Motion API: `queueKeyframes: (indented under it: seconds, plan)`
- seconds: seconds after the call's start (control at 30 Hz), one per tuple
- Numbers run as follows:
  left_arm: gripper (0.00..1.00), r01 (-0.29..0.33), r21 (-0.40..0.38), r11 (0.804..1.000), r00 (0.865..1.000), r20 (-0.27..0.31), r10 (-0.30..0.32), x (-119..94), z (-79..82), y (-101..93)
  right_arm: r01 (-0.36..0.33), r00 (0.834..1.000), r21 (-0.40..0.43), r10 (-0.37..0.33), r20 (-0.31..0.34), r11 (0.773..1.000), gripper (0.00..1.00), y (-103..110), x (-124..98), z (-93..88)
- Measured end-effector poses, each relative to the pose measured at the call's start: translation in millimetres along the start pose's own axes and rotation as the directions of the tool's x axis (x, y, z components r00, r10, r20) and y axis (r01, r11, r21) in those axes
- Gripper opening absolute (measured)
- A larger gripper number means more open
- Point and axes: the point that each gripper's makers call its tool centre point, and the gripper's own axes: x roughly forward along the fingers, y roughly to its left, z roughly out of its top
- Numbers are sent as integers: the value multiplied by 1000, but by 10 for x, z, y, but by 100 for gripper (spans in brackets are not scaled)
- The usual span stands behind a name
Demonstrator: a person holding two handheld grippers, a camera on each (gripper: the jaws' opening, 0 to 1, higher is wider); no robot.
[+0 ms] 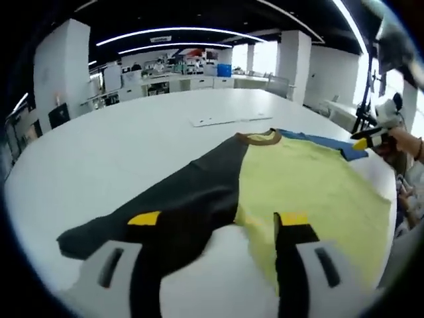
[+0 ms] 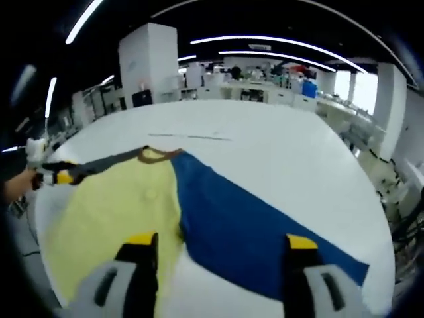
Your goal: Fold the garment on the visible template until the final outline fits inside the template.
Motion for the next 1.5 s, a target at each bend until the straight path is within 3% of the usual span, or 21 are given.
queueKeyframes:
  seconds: [0.47, 0.73, 0.87, 1.0, 1.23, 1.37, 1.43, 1.5]
  plan:
    - [99, 24, -43, 999, 1000, 18, -23, -227, 8, -73, 194, 981, 85, -193, -22, 977, 77, -777, -366, -474]
    - [99, 56, -4, 998, 998, 11, -55, -427, -69, -202, 276, 961, 200, -274, -35, 940, 71, -1136, -548, -685]
    - [99, 60, 20, 998, 998, 13, -60, -524, -81, -248, 319, 947, 213, -316, -50, 923, 66, -1270, -604, -773]
    - [99, 67, 24, 997, 998, 14, -68, -585, -89, -301, 351, 936, 250, -344, -73, 902, 54, -1401, -647, -885]
    - [97, 72, 18, 997, 997, 10, -73, -642, -140, -376, 400, 917, 273, -385, -110, 875, 40, -1535, -702, -1014]
    - [96, 79, 26, 997, 997, -20, -78, -660, -210, -382, 417, 909, 296, -400, -119, 859, 31, -1587, -733, -1040]
    - [96, 77, 29, 997, 997, -26, -77, -678, -225, -382, 437, 899, 280, -407, -161, 855, 28, -1608, -740, -1112]
    - [95, 78, 24, 997, 997, -23, -78, -695, -226, -391, 440, 898, 307, -412, -154, 844, 25, -1490, -780, -1095]
